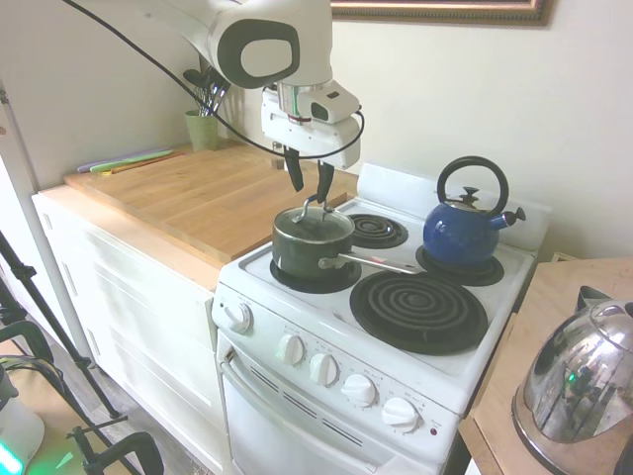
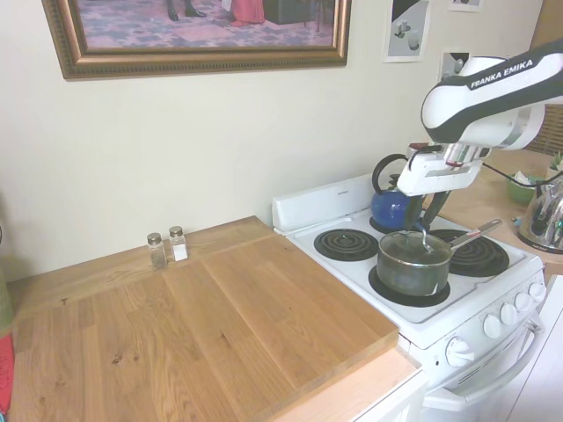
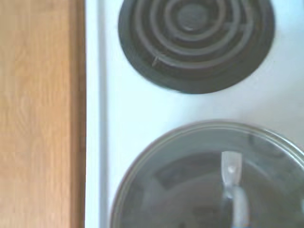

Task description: Uncover the lid of the pot

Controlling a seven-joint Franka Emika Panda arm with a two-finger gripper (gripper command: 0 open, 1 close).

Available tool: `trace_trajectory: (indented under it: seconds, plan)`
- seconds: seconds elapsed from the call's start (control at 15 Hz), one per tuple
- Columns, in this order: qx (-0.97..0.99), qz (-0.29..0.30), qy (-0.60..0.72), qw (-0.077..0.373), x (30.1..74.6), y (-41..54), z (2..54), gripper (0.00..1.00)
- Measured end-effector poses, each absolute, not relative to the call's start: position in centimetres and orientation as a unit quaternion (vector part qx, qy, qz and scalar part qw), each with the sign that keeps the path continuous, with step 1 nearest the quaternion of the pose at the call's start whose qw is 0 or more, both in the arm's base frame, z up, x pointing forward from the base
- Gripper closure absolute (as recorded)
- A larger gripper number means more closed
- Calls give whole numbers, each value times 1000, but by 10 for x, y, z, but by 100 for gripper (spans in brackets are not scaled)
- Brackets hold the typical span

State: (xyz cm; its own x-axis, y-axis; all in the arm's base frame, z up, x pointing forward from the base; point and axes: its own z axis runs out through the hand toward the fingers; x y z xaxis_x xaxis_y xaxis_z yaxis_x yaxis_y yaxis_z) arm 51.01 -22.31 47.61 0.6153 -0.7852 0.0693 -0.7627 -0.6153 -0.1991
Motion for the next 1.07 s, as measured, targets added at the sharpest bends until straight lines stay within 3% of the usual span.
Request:
trace_trajectory:
  seconds: [0.4,1.07]
  plan:
    - [-899,-54,429,71,530,-228,463,100]
    - [-892,-56,442,71,519,-242,470,100]
